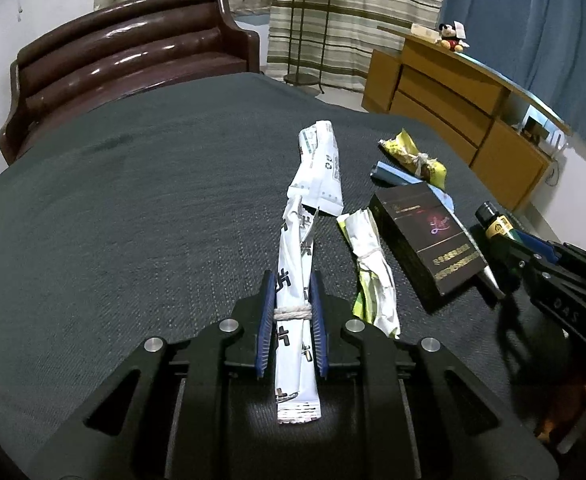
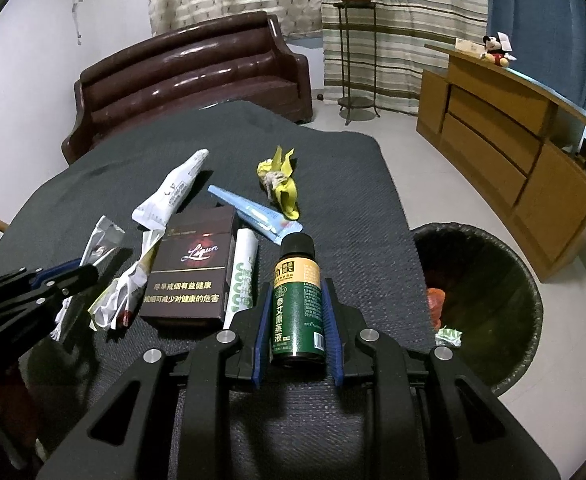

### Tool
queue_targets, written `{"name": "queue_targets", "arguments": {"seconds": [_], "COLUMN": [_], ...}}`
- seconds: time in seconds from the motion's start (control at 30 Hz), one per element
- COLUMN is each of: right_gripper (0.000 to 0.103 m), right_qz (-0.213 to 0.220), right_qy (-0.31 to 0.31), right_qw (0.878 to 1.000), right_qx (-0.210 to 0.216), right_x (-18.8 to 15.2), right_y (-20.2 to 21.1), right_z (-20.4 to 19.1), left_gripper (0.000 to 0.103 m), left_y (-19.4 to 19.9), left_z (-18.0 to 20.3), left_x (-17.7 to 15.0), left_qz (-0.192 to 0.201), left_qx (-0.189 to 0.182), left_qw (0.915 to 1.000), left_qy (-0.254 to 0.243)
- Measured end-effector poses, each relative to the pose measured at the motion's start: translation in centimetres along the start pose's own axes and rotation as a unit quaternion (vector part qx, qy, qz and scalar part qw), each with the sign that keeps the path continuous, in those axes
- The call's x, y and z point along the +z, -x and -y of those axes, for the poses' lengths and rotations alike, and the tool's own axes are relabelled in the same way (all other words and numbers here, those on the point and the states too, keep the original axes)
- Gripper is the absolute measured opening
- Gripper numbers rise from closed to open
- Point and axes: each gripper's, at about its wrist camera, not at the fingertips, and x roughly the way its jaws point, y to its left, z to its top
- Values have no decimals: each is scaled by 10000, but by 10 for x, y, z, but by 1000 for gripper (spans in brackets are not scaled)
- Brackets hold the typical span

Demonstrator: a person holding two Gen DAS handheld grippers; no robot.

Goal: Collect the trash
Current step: 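Lift the spray can and paper roll and carry both tools over the black bin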

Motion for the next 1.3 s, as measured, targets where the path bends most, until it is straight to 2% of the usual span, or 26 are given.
{"name": "queue_targets", "arguments": {"seconds": [0.5, 0.93, 1.3], "right_gripper": [25, 25, 25], "right_qz": [318, 490, 519], "right_qy": [-219, -434, -779], "right_qw": [9986, 9945, 9902], "right_qx": [-371, -822, -1039], "right_x": [9, 10, 10], "right_y": [18, 27, 22], "right_z": [43, 91, 134], "left_gripper": [17, 17, 17], "left_y": [24, 5, -26], "left_z": [42, 122, 187], "left_x": [16, 36, 48], "left_qz": [456, 573, 433], "left_qx": [-272, -693, -834], "left_qw": [9986, 9952, 9928], "left_qy": [-33, -378, -740]}}
